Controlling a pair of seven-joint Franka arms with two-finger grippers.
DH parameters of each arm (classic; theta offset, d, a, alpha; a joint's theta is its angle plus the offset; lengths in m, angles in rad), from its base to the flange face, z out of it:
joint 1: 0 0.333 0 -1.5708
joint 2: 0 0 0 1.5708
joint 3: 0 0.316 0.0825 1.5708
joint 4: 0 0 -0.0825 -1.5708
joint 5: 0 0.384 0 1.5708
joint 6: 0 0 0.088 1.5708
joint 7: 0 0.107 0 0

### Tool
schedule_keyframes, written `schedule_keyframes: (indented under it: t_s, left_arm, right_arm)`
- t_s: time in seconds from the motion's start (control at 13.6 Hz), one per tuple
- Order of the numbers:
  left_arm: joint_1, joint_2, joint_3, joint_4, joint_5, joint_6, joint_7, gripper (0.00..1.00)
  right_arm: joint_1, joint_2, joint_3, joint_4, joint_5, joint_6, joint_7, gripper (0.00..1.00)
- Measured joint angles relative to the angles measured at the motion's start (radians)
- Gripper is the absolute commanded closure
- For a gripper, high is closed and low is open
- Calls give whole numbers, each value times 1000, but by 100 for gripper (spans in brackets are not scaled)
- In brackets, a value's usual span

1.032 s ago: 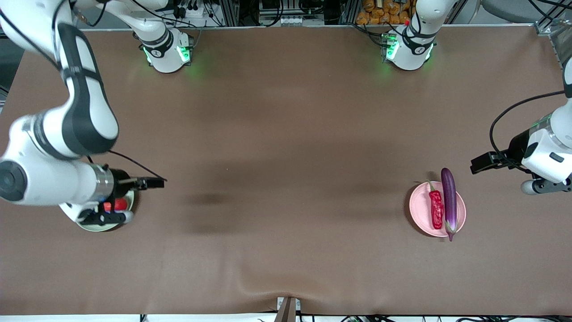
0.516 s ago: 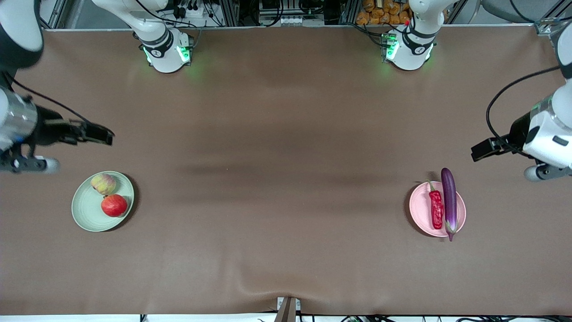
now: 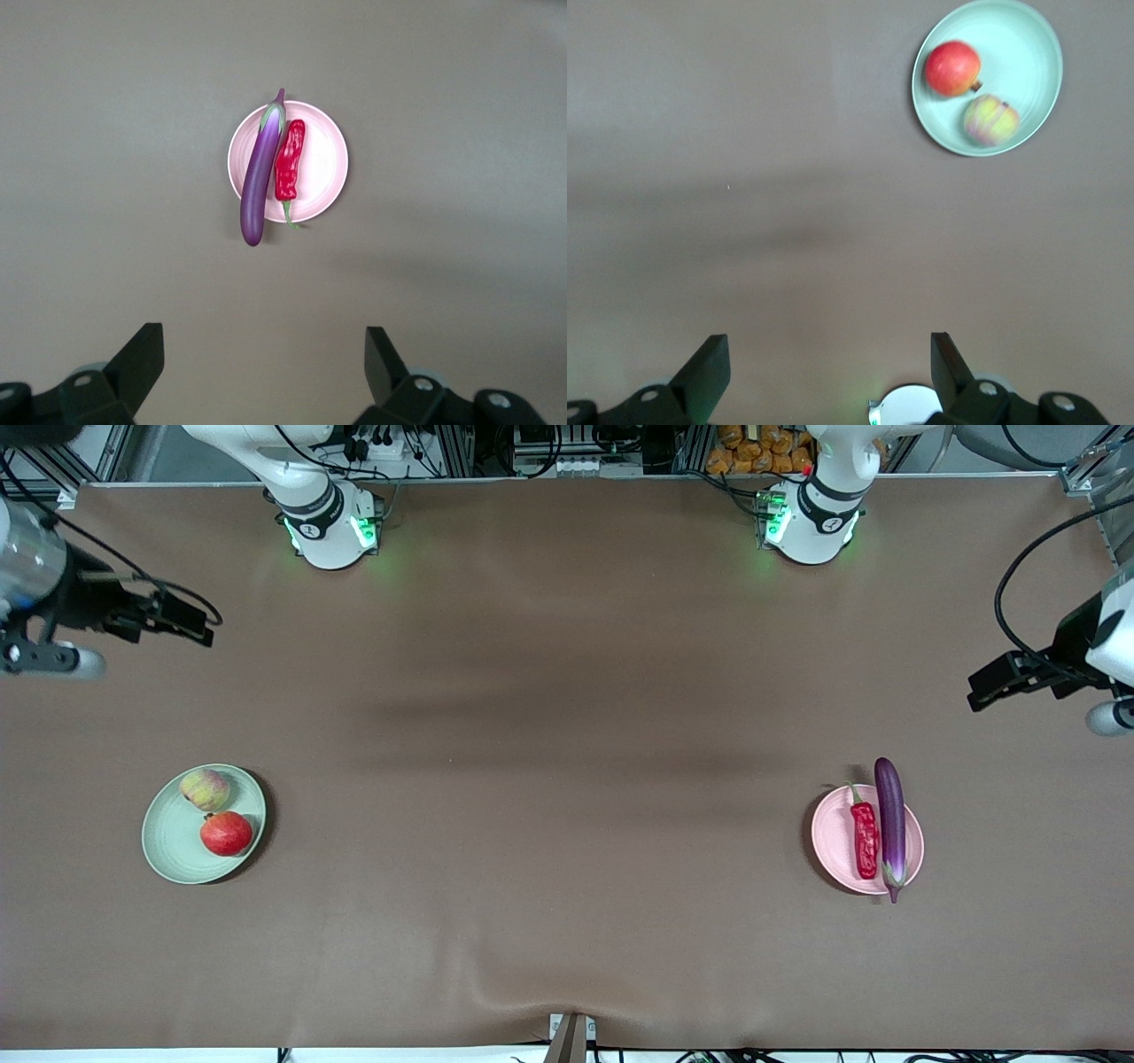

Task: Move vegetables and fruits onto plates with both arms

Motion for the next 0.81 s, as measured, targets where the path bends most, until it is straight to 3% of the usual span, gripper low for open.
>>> schedule_keyframes:
  t_s: [0.15, 0.29, 0.59, 0.81]
  left_arm:
    - [-100, -52, 91, -58, -1, -2, 0, 0]
    - [-145, -115, 136, -122, -16, -4, 7, 0]
    - [-146, -236, 153, -243, -41, -5, 68, 0]
    - [-146, -300, 151, -310, -41, -9, 71, 0]
  right_arm:
    - [-1, -5, -16, 48, -20, -15, 0, 0]
    - [-2, 1, -25, 95, -54, -25, 0, 0]
    - [-1, 6, -32, 112, -51, -42, 0, 0]
    - [6, 7, -98, 112, -7, -42, -86, 0]
